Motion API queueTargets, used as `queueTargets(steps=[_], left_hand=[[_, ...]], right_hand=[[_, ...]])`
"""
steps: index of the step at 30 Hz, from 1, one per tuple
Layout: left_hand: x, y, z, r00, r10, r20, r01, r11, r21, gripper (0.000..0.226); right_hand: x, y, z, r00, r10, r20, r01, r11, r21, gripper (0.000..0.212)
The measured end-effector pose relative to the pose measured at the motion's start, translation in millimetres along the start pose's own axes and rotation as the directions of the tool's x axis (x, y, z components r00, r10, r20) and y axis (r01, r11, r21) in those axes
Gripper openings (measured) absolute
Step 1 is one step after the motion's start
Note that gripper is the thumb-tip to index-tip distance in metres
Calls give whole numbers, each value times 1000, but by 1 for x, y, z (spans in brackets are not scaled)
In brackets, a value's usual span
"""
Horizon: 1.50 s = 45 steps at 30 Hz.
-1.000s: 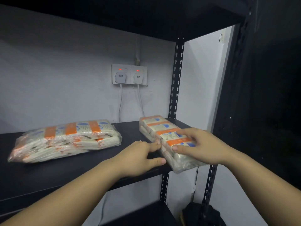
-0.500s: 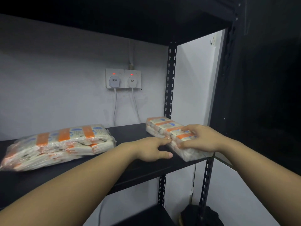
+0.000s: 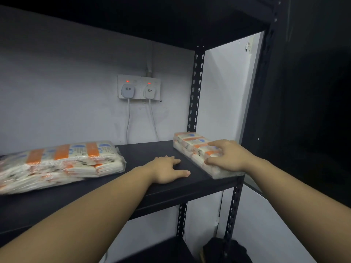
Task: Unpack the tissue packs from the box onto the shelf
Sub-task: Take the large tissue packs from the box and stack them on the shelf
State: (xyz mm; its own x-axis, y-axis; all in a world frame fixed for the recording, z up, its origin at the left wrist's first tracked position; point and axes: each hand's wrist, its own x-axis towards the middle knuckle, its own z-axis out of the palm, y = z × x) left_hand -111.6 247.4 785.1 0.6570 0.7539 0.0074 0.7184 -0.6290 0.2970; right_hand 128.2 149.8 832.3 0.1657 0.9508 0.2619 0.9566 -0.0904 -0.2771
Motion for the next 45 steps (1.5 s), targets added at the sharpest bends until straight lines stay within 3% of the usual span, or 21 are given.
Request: queueTargets(steps=[5,14,20,25,32,37,40,45], left_hand=[[0,-3,1,1000,7,-6,-7,1000,-4,88],[1,-2,-1,1000,4,4,-4,1000,5,89],[-2,-3,-2,1000,10,0,-10,1000,12,90],[-38,-13,-14,996,25,-85,-20,998,60,90],[-177,-49,2,946,47,-320,-15,995,101,73],[-267,-64,50,863,191,-468,-99,972,214,61],[-306,-80,95,870,182,-458,-110,978,178,56],[-350,-117,177,937,-29,-348,49,998,47,62]], right_hand=[[-18,2,21,986,-166,-19,157,960,-232,90],[11,6,12,990,-119,77,131,973,-189,83],[18,0,11,990,-125,60,133,978,-162,83],[-1,-26,12,956,-271,-114,247,950,-191,74],[-77,-90,66,882,-408,-236,435,897,75,59],[-154,-123,134,754,-462,-468,582,799,149,38],[-190,-137,180,799,-473,-371,568,796,209,41],[-233,-155,256,844,-511,-164,536,781,320,47]])
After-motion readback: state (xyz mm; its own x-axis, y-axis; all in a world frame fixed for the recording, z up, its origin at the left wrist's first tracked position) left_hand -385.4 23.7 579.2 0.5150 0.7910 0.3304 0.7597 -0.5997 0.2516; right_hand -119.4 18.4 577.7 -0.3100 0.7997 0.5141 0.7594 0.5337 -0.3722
